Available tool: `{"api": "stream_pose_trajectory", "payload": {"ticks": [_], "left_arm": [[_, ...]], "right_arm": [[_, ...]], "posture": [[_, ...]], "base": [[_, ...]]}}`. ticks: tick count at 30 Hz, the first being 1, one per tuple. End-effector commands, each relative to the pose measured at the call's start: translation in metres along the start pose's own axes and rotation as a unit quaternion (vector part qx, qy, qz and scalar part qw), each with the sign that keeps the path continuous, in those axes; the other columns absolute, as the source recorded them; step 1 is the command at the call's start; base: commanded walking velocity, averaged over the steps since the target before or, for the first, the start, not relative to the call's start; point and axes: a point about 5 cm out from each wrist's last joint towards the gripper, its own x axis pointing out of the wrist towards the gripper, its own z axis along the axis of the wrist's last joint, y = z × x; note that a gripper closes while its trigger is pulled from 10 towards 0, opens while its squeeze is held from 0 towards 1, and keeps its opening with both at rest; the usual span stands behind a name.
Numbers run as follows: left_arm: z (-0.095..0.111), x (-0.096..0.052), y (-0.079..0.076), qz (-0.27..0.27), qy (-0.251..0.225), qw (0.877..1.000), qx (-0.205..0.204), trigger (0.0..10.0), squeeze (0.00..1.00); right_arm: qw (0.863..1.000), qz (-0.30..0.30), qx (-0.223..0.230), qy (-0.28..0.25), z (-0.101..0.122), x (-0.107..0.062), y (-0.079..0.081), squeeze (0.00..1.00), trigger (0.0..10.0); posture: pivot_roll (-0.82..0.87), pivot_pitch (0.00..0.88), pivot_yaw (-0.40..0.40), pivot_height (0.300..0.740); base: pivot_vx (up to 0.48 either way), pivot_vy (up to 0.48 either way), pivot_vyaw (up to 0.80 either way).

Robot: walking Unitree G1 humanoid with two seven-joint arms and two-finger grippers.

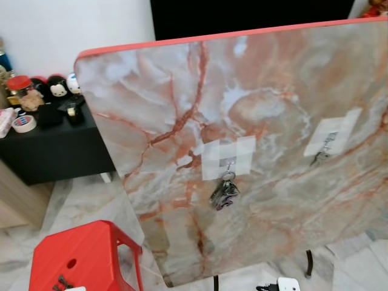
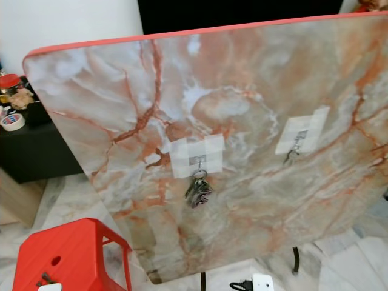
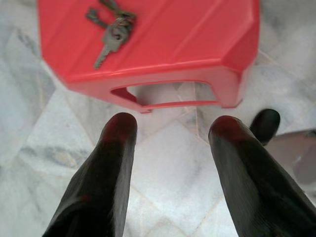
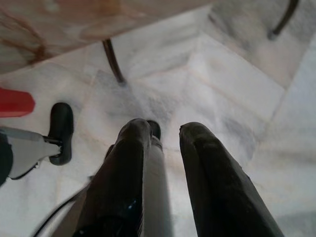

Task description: Hang keys on a hook

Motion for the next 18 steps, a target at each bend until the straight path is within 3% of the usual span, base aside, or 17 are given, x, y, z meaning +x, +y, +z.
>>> {"api": "stream_pose_trajectory", "payload": {"ticks": [1, 18], "left_arm": [[-0.007, -0.001, 0.001, -0.005, 0.013, 1.0, 0.014, 10.0, 0.0], [-0.011, -0.003, 0.021, -0.002, 0.027, 1.0, 0.006, 10.0, 0.0]], "right_arm": [[1.0, -0.002, 0.0, 0.002, 0.0, 0.0, -0.001, 0.0, 10.0], [1.0, -0.003, 0.004, 0.0, 0.002, 0.0, -0.001, 0.0, 10.0]], "posture": [[0.03, 0.0, 0.016, 0.74], [0.03, 0.0, 0.006, 0.74]], "base": [[0.0, 0.0, 0.8], [0.0, 0.0, 0.8]]}}
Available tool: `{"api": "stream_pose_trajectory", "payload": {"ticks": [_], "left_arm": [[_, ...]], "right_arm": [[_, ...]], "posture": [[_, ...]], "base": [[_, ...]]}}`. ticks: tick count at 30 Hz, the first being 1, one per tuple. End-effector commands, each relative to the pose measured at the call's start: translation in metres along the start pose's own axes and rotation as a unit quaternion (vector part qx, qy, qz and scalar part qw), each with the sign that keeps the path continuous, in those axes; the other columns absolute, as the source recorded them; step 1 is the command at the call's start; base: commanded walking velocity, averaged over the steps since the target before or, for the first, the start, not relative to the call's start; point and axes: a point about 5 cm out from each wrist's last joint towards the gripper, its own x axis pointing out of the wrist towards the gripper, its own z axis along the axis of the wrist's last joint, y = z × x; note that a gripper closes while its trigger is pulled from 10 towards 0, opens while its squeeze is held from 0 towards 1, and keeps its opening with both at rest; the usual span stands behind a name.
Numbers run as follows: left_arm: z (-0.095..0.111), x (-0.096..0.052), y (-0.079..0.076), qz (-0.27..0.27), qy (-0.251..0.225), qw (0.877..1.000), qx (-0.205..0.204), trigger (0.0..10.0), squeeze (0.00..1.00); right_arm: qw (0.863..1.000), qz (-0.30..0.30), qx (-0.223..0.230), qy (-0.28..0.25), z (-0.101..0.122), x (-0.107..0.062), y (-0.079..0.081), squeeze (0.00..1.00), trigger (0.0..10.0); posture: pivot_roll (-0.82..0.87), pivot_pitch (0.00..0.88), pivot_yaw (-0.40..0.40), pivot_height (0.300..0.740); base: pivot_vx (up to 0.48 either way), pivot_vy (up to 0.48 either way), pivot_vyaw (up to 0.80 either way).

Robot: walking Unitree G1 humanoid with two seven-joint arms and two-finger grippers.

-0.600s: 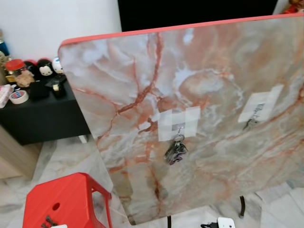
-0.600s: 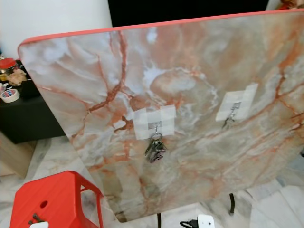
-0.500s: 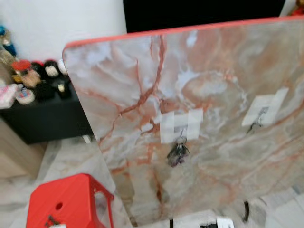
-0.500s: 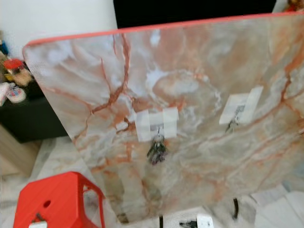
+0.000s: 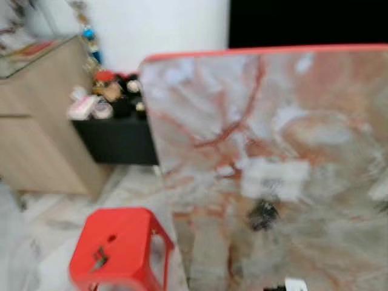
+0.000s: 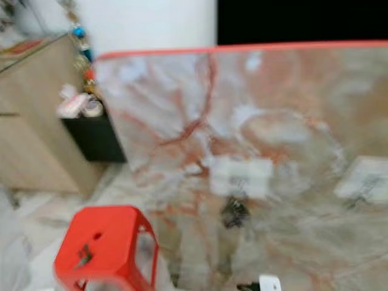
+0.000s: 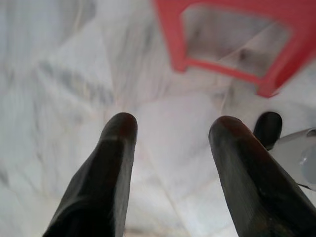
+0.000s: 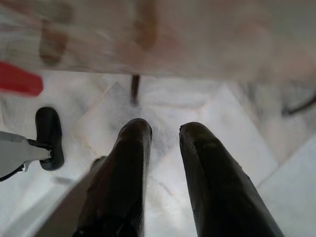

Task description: Hang keys on a hook

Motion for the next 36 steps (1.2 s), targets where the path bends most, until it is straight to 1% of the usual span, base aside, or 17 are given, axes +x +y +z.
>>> {"api": "stream_pose_trajectory", "payload": {"ticks": [1, 3, 6, 7, 8, 10, 19, 23, 25, 26, 36], "left_arm": [[-0.01, -0.002, 0.005, 0.002, 0.023, 1.0, 0.001, 10.0, 0.0], [-0.012, -0.003, 0.003, -0.001, 0.024, 1.0, -0.001, 10.0, 0.0], [-0.014, -0.003, -0.001, -0.005, 0.024, 1.0, 0.001, 10.0, 0.0], [-0.016, -0.004, -0.008, -0.011, 0.021, 1.0, -0.004, 10.0, 0.0], [-0.016, -0.004, -0.008, -0.011, 0.021, 1.0, -0.004, 10.0, 0.0], [-0.017, -0.004, -0.024, -0.018, 0.021, 1.0, -0.001, 10.0, 0.0], [-0.009, -0.003, -0.051, -0.032, 0.014, 0.999, 0.002, 10.0, 0.0], [-0.007, -0.003, -0.054, -0.033, 0.013, 0.999, 0.002, 10.0, 0.0], [-0.01, -0.003, -0.045, -0.027, 0.015, 1.0, 0.001, 10.0, 0.0], [-0.01, -0.003, -0.043, -0.026, 0.015, 1.0, 0.0, 10.0, 0.0], [-0.01, -0.003, -0.04, -0.024, 0.015, 1.0, -0.002, 10.0, 0.0]], "right_arm": [[1.0, 0.012, 0.015, -0.008, 0.005, 0.001, 0.011, 0.0, 10.0], [0.999, 0.008, 0.038, -0.008, 0.005, 0.002, 0.011, 0.0, 10.0], [0.999, 0.007, 0.033, -0.004, 0.005, 0.002, 0.011, 0.0, 10.0], [0.999, 0.006, 0.038, -0.006, 0.006, 0.002, 0.011, 0.0, 10.0], [0.999, 0.006, 0.038, -0.006, 0.006, 0.002, 0.011, 0.0, 10.0], [0.999, 0.006, 0.047, -0.01, 0.007, 0.002, 0.011, 0.0, 10.0], [0.999, 0.005, 0.052, -0.013, 0.008, 0.002, 0.01, 0.0, 10.0], [0.999, 0.005, 0.052, -0.014, 0.008, 0.002, 0.01, 0.0, 10.0], [0.998, 0.005, 0.053, -0.017, 0.009, 0.002, 0.01, 0.0, 10.0], [0.998, 0.005, 0.054, -0.018, 0.009, 0.002, 0.01, 0.0, 10.0], [0.998, 0.008, 0.051, -0.019, 0.01, 0.002, 0.011, 0.0, 10.0]], "posture": [[0.03, 0.0, 0.006, 0.74], [0.04, 0.0, 0.007, 0.74], [0.03, 0.0, 0.01, 0.74], [0.03, 0.0, 0.011, 0.74], [0.03, 0.0, 0.011, 0.74], [0.03, 0.0, 0.011, 0.74], [0.03, 0.0, 0.01, 0.74], [0.03, 0.0, 0.01, 0.74], [0.03, 0.0, 0.011, 0.74], [0.03, 0.0, 0.011, 0.74], [0.03, 0.0, 0.012, 0.74]], "base": [[0.0, 0.0, 0.71], [0.0, 0.0, 0.0], [0.0, 0.0, 0.0], [0.0, 0.398, 0.0], [0.0, 0.398, 0.0], [0.0, 0.48, 0.0], [0.0, 0.48, 0.0], [0.0, 0.48, 0.0], [0.0, 0.48, 0.0], [0.0, 0.48, 0.0], [0.0, 0.48, 0.0]]}}
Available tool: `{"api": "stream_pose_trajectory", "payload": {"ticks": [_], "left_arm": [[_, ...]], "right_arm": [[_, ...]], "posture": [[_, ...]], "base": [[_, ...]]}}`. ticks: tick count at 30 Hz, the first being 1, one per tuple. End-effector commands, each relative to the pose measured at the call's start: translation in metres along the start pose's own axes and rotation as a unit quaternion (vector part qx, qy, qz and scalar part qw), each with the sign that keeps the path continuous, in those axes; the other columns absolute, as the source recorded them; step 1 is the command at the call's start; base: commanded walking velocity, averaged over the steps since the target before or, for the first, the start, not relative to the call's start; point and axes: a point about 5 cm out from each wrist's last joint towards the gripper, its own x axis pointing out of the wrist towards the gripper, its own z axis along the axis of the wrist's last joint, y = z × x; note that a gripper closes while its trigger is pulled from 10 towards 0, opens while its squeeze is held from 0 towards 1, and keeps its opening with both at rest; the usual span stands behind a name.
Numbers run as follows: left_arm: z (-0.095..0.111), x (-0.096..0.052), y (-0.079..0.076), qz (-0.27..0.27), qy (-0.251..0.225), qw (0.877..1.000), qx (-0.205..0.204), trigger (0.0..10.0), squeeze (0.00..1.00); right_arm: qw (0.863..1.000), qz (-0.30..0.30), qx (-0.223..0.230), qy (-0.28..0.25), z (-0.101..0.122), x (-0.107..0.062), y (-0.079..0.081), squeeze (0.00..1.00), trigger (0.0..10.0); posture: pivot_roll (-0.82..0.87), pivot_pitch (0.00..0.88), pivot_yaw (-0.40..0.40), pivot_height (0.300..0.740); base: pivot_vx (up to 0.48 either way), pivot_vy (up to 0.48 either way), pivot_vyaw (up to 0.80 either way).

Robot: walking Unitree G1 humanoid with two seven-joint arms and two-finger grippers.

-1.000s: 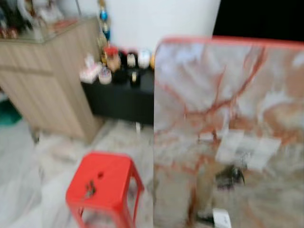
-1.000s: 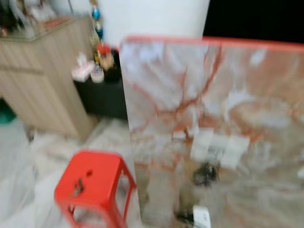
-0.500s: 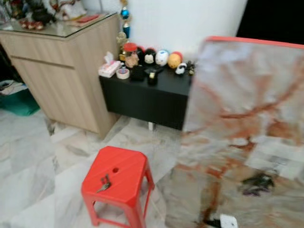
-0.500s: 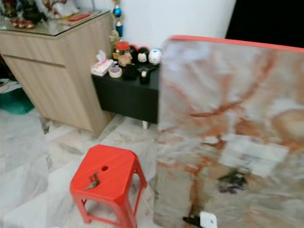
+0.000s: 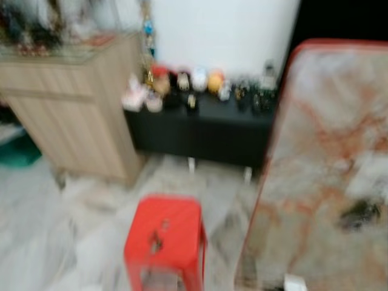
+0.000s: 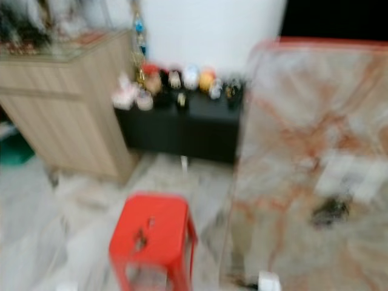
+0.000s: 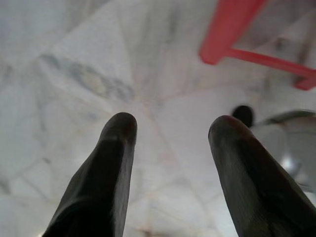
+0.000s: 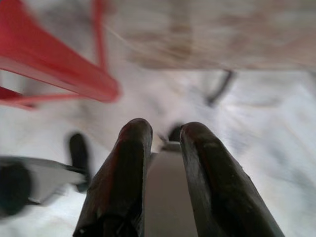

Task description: Hang keys on a hook

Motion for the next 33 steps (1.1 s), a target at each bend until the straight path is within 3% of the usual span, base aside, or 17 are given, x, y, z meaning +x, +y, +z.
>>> {"api": "stream_pose_trajectory", "payload": {"ticks": [1, 12, 20, 24, 26, 33], "left_arm": [[0.007, 0.001, -0.005, -0.006, -0.009, 1.0, -0.007, 10.0, 0.0], [0.021, 0.005, -0.002, -0.005, -0.021, 1.0, -0.005, 10.0, 0.0], [0.027, 0.005, 0.023, 0.005, -0.03, 1.0, -0.007, 10.0, 0.0], [0.021, 0.003, 0.043, 0.015, -0.023, 1.0, -0.01, 10.0, 0.0], [0.015, 0.001, 0.046, 0.016, -0.019, 1.0, -0.011, 10.0, 0.0], [-0.005, -0.003, 0.038, 0.015, 0.0, 1.0, -0.009, 10.0, 0.0]], "right_arm": [[1.0, -0.018, 0.001, 0.001, -0.001, -0.002, -0.014, 0.0, 10.0], [1.0, -0.018, -0.009, -0.008, -0.001, -0.002, -0.014, 0.0, 10.0], [1.0, -0.016, -0.004, -0.009, -0.002, -0.002, -0.015, 0.0, 10.0], [1.0, -0.016, -0.005, -0.009, -0.002, -0.003, -0.015, 0.0, 10.0], [1.0, -0.017, -0.005, -0.01, -0.002, -0.003, -0.015, 0.0, 10.0], [1.0, -0.021, 0.002, -0.021, 0.0, -0.003, -0.015, 0.0, 10.0]], "posture": [[0.03, 0.0, 0.011, 0.74], [0.02, 0.0, 0.016, 0.74], [0.02, 0.0, 0.014, 0.74], [0.02, 0.0, 0.012, 0.74], [0.03, 0.0, 0.012, 0.74], [0.03, 0.0, 0.011, 0.74]], "base": [[0.0, 0.48, 0.0], [0.0, 0.48, 0.0], [0.0, 0.48, 0.0], [0.0, 0.48, 0.0], [0.0, 0.48, 0.0], [0.0, 0.171, 0.0]]}}
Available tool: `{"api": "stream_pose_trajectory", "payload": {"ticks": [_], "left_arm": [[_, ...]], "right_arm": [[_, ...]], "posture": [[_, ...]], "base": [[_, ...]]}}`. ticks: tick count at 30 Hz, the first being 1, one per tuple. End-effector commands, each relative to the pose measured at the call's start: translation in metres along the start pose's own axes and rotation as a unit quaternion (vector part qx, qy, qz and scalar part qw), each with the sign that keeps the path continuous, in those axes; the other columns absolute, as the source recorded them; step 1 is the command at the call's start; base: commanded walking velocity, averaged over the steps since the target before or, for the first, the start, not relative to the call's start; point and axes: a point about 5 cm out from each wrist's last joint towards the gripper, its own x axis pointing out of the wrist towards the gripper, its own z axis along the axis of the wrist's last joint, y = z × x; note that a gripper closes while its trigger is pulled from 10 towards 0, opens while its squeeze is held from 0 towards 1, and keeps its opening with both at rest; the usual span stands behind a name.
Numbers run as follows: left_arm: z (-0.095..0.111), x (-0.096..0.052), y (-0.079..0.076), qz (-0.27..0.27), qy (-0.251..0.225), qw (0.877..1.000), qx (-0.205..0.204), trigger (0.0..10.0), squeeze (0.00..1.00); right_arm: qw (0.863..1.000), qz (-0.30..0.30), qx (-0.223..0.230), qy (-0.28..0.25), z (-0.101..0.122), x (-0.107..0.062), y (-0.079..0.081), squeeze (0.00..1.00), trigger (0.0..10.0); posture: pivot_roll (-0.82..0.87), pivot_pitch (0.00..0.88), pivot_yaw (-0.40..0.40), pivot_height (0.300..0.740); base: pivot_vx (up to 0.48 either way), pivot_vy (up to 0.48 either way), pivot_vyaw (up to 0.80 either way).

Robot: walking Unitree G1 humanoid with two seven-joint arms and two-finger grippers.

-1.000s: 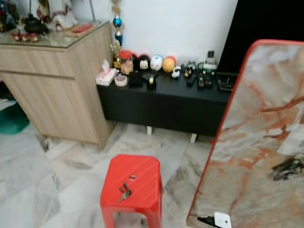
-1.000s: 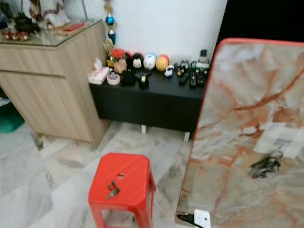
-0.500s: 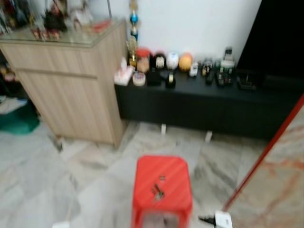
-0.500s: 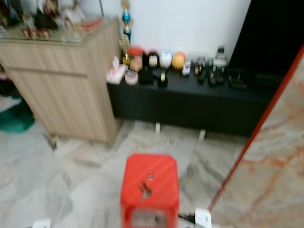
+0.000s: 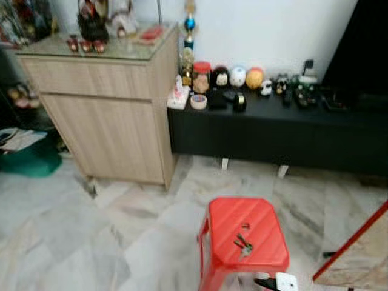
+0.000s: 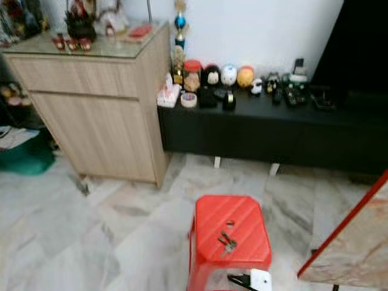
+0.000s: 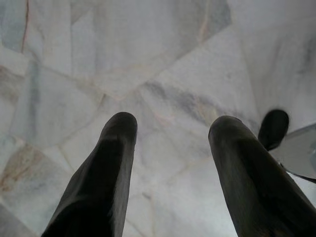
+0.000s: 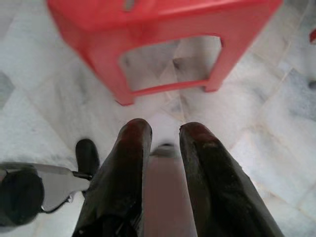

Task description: Hang keys on a hook

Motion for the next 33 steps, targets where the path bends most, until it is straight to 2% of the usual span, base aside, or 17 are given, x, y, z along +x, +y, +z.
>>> {"api": "stream_pose_trajectory", "payload": {"ticks": [1, 7, 9, 10, 13, 17, 21, 33], "left_arm": [[0.0, 0.0, -0.008, -0.009, -0.005, 1.0, 0.004, 10.0, 0.0], [0.003, 0.001, -0.019, -0.017, -0.014, 1.0, 0.0, 10.0, 0.0], [0.007, 0.002, -0.03, -0.024, -0.014, 1.0, -0.004, 10.0, 0.0], [0.011, 0.003, -0.042, -0.03, -0.016, 0.999, -0.003, 10.0, 0.0], [0.014, 0.003, -0.05, -0.034, -0.017, 0.999, 0.001, 10.0, 0.0], [0.015, 0.003, -0.052, -0.035, -0.018, 0.999, 0.0, 10.0, 0.0], [0.014, 0.003, -0.049, -0.033, -0.02, 0.999, -0.004, 10.0, 0.0], [0.018, 0.004, -0.051, -0.035, -0.022, 0.999, -0.005, 10.0, 0.0]], "right_arm": [[1.0, -0.018, 0.007, -0.002, -0.002, -0.002, -0.01, 0.0, 10.0], [1.0, -0.016, 0.013, -0.007, -0.001, -0.002, -0.01, 0.0, 10.0], [1.0, -0.016, 0.013, -0.007, -0.001, -0.002, -0.01, 0.0, 10.0], [1.0, -0.016, 0.013, -0.007, -0.001, -0.002, -0.01, 0.0, 10.0], [1.0, -0.016, 0.013, -0.009, 0.0, -0.001, -0.01, 0.0, 10.0], [1.0, -0.015, 0.014, -0.01, 0.0, -0.001, -0.01, 0.0, 10.0], [1.0, -0.014, 0.016, -0.014, 0.001, -0.001, -0.009, 0.0, 10.0], [1.0, -0.017, 0.019, -0.017, 0.002, -0.001, -0.009, 0.0, 10.0]], "posture": [[0.03, 0.0, 0.01, 0.74], [0.03, 0.0, 0.007, 0.74], [0.03, 0.0, 0.007, 0.74], [0.03, 0.0, 0.006, 0.74], [0.03, 0.0, 0.005, 0.74], [0.03, 0.0, 0.005, 0.74], [0.03, 0.0, 0.005, 0.74], [0.03, 0.0, 0.007, 0.74]], "base": [[0.0, 0.0, 0.0], [0.0, 0.0, 0.0], [0.0, 0.0, 0.0], [0.0, 0.0, 0.0], [0.0, 0.0, 0.0], [0.0, 0.0, 0.0], [0.247, 0.0, 0.0], [0.284, 0.0, 0.0]]}}
